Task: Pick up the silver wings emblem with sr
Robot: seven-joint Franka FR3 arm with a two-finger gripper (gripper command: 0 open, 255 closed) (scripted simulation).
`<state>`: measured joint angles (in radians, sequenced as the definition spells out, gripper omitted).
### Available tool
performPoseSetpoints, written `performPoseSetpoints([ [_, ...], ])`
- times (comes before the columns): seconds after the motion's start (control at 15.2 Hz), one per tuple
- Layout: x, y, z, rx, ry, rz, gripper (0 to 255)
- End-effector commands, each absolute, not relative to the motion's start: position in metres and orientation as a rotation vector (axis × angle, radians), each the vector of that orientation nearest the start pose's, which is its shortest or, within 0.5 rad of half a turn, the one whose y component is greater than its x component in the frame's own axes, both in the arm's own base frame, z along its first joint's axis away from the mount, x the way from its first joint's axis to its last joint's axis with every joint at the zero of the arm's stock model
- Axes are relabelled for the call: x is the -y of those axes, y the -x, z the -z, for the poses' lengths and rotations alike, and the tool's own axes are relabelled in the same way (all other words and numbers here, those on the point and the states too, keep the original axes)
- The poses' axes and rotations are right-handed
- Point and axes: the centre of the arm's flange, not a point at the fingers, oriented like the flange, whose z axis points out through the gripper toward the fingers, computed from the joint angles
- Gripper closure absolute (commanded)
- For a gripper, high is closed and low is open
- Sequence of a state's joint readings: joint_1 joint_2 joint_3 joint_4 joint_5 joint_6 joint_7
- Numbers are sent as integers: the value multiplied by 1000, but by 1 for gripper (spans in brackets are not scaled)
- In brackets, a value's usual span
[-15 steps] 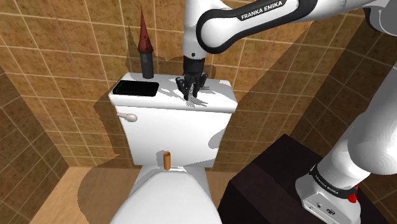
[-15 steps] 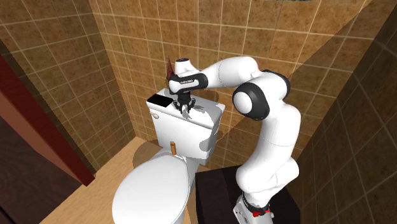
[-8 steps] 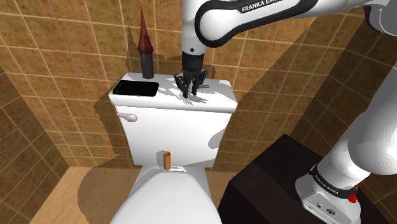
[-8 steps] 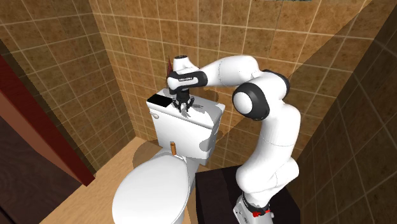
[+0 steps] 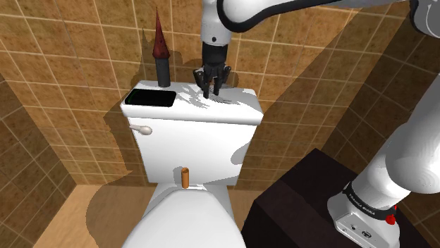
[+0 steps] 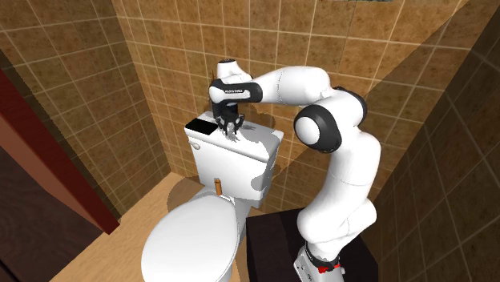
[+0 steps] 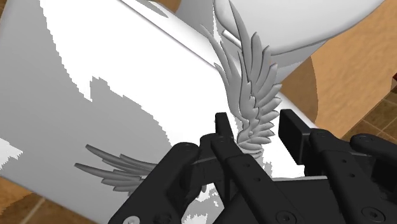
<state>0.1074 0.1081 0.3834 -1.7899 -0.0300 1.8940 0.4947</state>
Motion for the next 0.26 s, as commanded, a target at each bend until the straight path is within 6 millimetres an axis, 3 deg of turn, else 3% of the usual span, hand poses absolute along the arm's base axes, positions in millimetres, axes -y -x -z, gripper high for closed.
performPoseSetpoints([
  [0.0, -271, -527, -501, 5, 3129, -4, 255],
  [0.2, -271, -527, -507, 5, 3129, -4, 255],
])
